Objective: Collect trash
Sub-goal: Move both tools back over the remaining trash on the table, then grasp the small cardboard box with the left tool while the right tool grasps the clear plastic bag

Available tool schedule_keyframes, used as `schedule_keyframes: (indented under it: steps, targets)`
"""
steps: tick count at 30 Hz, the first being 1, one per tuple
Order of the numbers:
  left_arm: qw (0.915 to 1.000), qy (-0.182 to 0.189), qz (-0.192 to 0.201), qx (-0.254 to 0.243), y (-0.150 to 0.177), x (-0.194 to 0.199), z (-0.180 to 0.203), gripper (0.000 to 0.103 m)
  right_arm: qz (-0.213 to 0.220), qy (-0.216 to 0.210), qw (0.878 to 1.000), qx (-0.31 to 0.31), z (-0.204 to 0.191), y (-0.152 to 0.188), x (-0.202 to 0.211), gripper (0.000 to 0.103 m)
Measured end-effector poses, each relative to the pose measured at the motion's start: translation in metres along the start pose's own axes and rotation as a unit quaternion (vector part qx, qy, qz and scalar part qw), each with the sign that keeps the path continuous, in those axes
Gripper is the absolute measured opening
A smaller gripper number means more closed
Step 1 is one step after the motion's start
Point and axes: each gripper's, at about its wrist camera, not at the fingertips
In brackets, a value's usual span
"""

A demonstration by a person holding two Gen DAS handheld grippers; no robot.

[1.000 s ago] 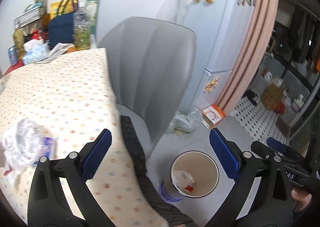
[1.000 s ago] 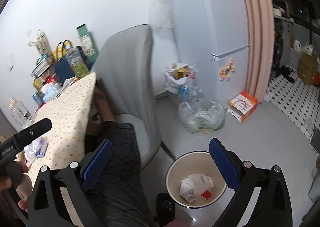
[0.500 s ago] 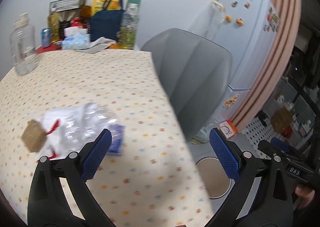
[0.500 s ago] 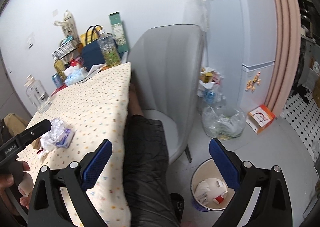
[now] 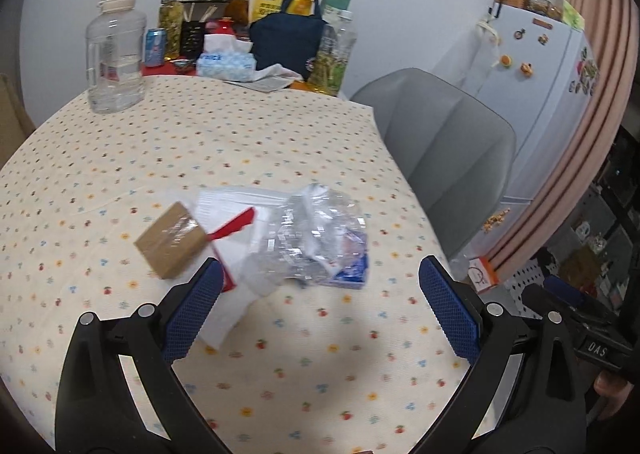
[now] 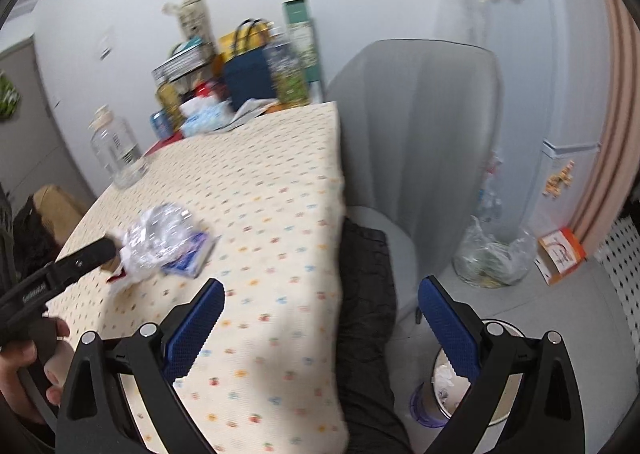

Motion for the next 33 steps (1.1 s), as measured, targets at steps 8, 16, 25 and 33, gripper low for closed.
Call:
schedule_keyframes:
  steps: [8, 16, 25, 33]
  targets:
    - [0.9992, -0.033, -0.001, 0.021, 0.004, 0.008, -0.045, 0.097, -0.023, -0.043, 0.998, 0.029, -0.044, 0.002, -0.027, 0.083]
    - [0.9979, -0.045, -0.022, 0.042, 0.011, -0.003, -0.074, 0.097, -0.041, -0.058, 0.997, 0.028, -0.052, 0.005, -0.044, 0.077]
    - [0.9962, -0.070, -0.009, 0.051, 0.001, -0.015, -0.084, 0.086, -0.042, -0.069, 0.996, 0.026, -0.047, 0.003, -0.048, 0.077]
    - [0.9956, -0.072, -0.025, 0.055, -0.001, -0.035, -0.092, 0.056, -0.035, -0.078, 0.996, 0.040, -0.056, -0.003, -0.045, 0.077]
Point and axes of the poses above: each gripper's, at about its wrist camera, not at the fingertips, and x roughly against the way its jaws point, z to its right, y to its underside, and after that the axes turned 2 degrees about -x, right-handed
